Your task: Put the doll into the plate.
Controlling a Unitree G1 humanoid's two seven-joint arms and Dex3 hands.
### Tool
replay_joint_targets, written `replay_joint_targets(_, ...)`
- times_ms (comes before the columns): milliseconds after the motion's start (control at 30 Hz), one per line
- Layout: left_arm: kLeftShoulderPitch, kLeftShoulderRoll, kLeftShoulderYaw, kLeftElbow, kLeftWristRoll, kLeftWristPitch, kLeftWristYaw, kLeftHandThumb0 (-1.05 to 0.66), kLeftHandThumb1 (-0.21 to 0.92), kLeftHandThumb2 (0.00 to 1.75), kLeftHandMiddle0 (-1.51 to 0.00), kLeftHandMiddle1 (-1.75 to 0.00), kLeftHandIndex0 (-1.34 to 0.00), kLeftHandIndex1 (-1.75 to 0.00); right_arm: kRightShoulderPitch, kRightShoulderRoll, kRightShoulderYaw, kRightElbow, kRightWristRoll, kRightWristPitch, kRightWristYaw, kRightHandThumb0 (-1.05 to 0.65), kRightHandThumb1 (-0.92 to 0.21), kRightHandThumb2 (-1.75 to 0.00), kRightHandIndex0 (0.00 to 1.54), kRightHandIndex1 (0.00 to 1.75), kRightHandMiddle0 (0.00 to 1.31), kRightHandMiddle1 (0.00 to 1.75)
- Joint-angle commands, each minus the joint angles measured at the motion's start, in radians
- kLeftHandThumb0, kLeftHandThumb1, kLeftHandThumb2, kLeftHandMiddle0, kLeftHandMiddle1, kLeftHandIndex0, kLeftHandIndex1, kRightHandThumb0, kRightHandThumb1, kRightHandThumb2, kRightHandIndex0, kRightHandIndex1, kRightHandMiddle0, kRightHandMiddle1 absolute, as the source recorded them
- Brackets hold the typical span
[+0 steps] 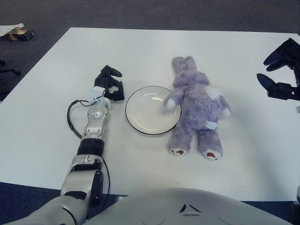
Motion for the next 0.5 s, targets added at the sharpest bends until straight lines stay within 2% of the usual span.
replay_joint_targets(0, 0.059, -0.016, -0.004, 0.047, 0.001, 0.001, -0.004, -0.01, 0.25, 1.40, -0.55, -1.75, -0.54, -1.75, 0.021, -0.032, -0.017, -0.009, 0.008, 0.002, 0.042, -0.56, -0.84, -0.59, 0.10, 1.26, 0.08, 1.59)
replay_joint_targets(167, 0.052, -0.016, -0.003, 0.062, 0.000, -0.006, -0.005, -0.01, 0.26, 1.39, -0.54, -1.75, -0.53, -1.75, 0.055, -0.056, -0.027, -0.017, 0.022, 0.002, 0.096, -0.72, -0.78, -0.68, 0.07, 1.15, 0.01, 1.36)
replay_joint_targets(333, 0.044, -0.015, -0.002, 0.076, 0.002, -0.011, -0.005, -0.01, 0.26, 1.39, -0.54, -1.75, -0.53, -1.75, 0.094, -0.068, -0.038, -0.035, 0.019, 0.011, 0.135, -0.80, -0.82, -0.64, 0.01, 1.08, 0.00, 1.26)
replay_joint_targets(467, 0.038, -0.014, -0.003, 0.084, 0.000, -0.006, -0.008, -0.01, 0.26, 1.39, -0.54, -1.75, -0.53, -1.75, 0.138, -0.053, -0.030, -0.061, -0.006, 0.010, 0.144, -0.90, -0.90, -0.48, 0.00, 0.90, 0.00, 1.15)
